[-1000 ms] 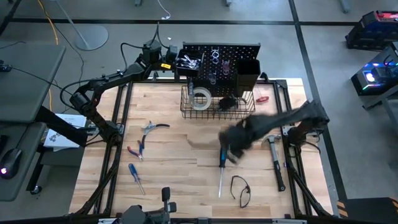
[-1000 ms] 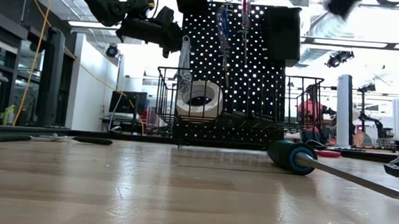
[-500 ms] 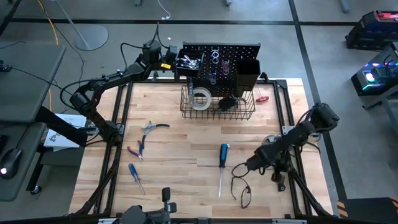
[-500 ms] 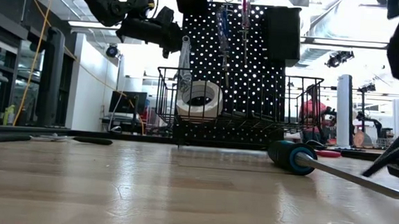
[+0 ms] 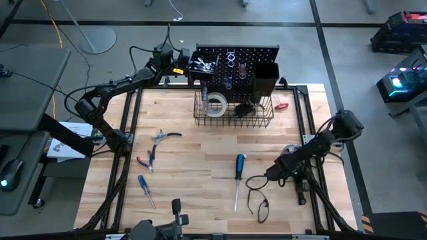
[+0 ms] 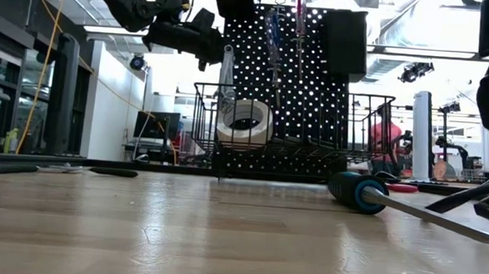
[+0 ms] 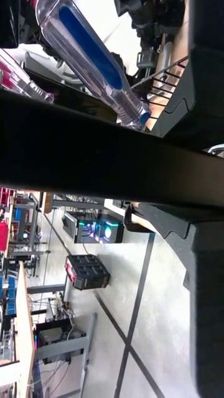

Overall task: Hang tools onto peg board
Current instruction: Put the socket in the left black bin on the pegboard

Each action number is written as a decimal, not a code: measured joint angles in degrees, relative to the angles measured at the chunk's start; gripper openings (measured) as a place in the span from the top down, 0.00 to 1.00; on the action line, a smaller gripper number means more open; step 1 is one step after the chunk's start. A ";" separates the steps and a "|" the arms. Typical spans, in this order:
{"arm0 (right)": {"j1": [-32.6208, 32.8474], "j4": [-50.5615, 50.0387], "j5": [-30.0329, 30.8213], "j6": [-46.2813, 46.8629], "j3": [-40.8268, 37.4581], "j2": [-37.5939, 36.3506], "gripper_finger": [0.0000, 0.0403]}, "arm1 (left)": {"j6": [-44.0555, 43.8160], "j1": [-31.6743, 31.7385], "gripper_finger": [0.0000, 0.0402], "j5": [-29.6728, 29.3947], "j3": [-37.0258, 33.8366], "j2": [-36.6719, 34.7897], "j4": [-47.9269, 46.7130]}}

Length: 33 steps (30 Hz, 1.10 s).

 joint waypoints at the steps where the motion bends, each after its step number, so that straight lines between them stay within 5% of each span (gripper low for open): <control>1: 0.00 1.44 -0.10 0.40 -0.79 0.00 1.00 | 0.00 0.00 0.73 -0.16 0.00 0.00 0.00; 11: -0.26 6.22 -2.64 0.74 -5.43 -0.25 1.00 | -0.16 0.00 0.73 -0.51 0.02 0.00 -0.04; 19: 0.11 8.09 3.58 1.03 -0.32 0.28 1.00 | -1.02 -0.15 0.73 -0.74 0.04 0.00 -0.11; 33: -4.78 -9.48 20.55 6.46 17.63 -0.94 1.00 | -1.05 -0.15 0.73 -1.04 0.04 0.00 0.00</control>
